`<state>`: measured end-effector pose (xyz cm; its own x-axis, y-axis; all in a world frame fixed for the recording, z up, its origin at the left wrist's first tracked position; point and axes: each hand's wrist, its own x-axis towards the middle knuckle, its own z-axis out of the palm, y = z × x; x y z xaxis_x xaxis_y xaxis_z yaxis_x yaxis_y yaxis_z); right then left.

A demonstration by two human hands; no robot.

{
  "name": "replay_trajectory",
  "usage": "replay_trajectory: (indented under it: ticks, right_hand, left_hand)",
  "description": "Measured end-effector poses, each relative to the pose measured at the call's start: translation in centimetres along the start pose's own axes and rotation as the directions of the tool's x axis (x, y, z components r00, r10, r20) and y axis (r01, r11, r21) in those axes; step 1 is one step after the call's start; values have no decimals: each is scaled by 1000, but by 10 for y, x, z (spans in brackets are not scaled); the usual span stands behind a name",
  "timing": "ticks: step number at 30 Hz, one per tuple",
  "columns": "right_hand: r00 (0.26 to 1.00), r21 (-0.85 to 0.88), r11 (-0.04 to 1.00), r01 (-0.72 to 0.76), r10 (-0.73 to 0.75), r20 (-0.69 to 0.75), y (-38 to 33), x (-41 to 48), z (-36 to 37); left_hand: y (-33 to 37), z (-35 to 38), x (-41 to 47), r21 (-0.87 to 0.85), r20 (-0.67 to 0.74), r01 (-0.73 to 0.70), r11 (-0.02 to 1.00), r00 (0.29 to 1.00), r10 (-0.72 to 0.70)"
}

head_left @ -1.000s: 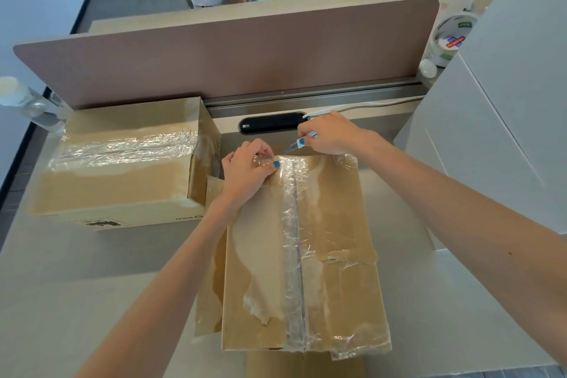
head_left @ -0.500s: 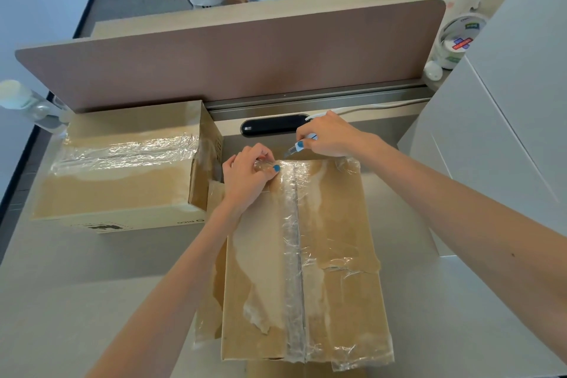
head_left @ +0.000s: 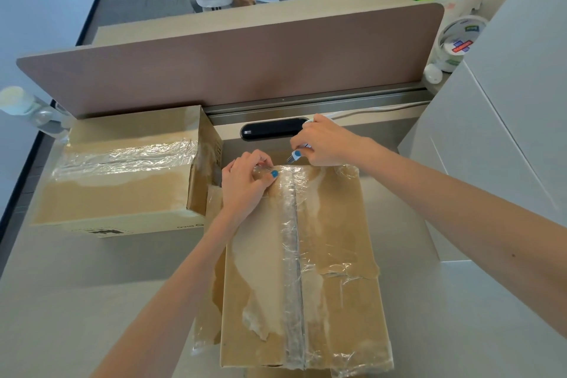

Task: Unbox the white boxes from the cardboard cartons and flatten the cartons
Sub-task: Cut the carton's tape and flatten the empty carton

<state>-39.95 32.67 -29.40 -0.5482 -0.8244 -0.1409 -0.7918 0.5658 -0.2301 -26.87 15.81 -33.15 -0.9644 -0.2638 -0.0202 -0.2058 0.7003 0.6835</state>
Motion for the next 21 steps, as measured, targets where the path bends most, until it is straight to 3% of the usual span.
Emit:
replay_trajectory:
  ticks: [8, 21]
  right_hand:
    - [999, 22, 999, 31, -31, -26, 6, -6, 2]
    - [998, 38, 997, -62, 63, -19, 13, -21, -7]
  left_hand:
    - [-1, 1, 0, 6, -5, -4, 1000, 1000, 4]
    - [3, 3, 6, -37, 23, 30, 999, 999, -30]
